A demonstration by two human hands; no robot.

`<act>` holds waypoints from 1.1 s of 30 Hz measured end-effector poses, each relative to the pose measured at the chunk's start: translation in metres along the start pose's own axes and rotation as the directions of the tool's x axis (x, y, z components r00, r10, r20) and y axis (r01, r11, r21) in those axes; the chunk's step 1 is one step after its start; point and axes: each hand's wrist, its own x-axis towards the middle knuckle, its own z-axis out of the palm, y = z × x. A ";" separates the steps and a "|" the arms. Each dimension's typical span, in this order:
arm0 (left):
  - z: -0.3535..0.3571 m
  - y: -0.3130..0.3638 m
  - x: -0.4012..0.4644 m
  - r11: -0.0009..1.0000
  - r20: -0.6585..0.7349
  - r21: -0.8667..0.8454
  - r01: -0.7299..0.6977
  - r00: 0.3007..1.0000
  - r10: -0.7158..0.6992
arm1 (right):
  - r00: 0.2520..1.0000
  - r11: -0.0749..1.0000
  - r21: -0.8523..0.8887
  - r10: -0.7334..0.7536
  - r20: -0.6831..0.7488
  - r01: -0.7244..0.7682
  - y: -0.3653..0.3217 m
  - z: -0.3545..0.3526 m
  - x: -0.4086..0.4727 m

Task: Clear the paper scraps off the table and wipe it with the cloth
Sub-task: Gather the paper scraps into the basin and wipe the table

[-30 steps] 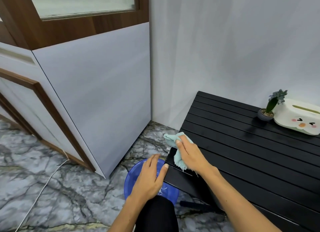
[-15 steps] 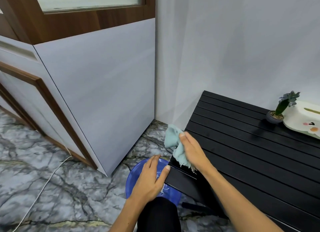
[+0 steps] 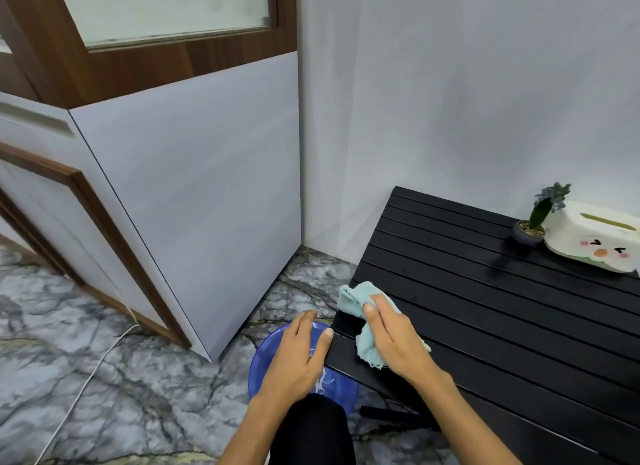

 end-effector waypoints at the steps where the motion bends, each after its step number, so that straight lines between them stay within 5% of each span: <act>1: 0.000 0.002 0.000 1.000 -0.003 -0.003 -0.006 1.000 0.006 | 1.000 1.000 -0.025 -0.002 0.007 0.002 0.001 -0.003 -0.005; 13: 0.008 0.031 0.007 0.994 -0.018 -0.003 -0.106 0.994 0.106 | 0.997 0.984 -0.159 0.075 -0.023 -0.077 0.011 -0.035 -0.059; 21: 0.025 0.051 0.018 0.969 0.069 0.105 -0.224 0.974 0.218 | 0.963 0.915 -0.306 0.227 -0.149 -0.263 -0.006 -0.009 -0.081; 33: 0.038 0.047 0.029 0.885 0.106 0.361 -0.294 0.956 0.274 | 0.930 0.835 -0.412 0.348 -0.117 -0.365 0.009 -0.041 -0.108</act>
